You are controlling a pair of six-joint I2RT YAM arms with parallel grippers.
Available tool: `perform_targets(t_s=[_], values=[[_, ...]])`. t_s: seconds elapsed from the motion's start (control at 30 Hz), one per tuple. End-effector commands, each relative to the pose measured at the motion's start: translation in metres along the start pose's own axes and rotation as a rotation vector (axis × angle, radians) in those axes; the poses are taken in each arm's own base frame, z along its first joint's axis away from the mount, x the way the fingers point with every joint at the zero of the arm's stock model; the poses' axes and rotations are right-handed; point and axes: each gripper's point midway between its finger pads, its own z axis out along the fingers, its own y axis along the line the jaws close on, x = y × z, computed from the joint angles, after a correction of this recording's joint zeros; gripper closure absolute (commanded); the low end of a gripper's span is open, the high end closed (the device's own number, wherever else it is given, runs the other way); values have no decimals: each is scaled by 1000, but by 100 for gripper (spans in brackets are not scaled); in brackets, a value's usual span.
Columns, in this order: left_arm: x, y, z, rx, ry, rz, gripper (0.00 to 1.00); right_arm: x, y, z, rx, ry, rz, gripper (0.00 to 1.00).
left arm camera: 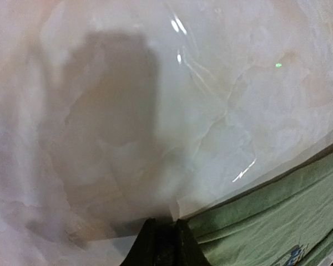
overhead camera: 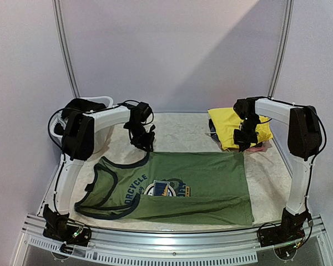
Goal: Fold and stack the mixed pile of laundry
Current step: Pick up the 1/3-folded tank top from the center of the board, then fold the 1/3-folded tank top at the center of the board.
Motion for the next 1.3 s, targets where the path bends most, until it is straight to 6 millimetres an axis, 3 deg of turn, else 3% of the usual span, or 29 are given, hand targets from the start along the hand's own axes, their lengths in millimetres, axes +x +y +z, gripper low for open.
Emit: perform_targets(t_s=[0.0,0.33,0.6,0.9,1.27], values=[[16,-1,8,10,35,-1,99,-3,-2,-3,-6,0,20,100],[-1,-16,-31,30,-67,34,100,-2,6,-21,-72,-27,-2,100],[5,-21,-51,19,-103,53,100,13,9,-25,-130,-16,-21,100],[26,-28,-59,-16,-99,105,100,33,3,-34,-147,-23,-27,100],[61,-39,-60,-44,-113,144,100,69,-8,-24,-145,5,-8,100]])
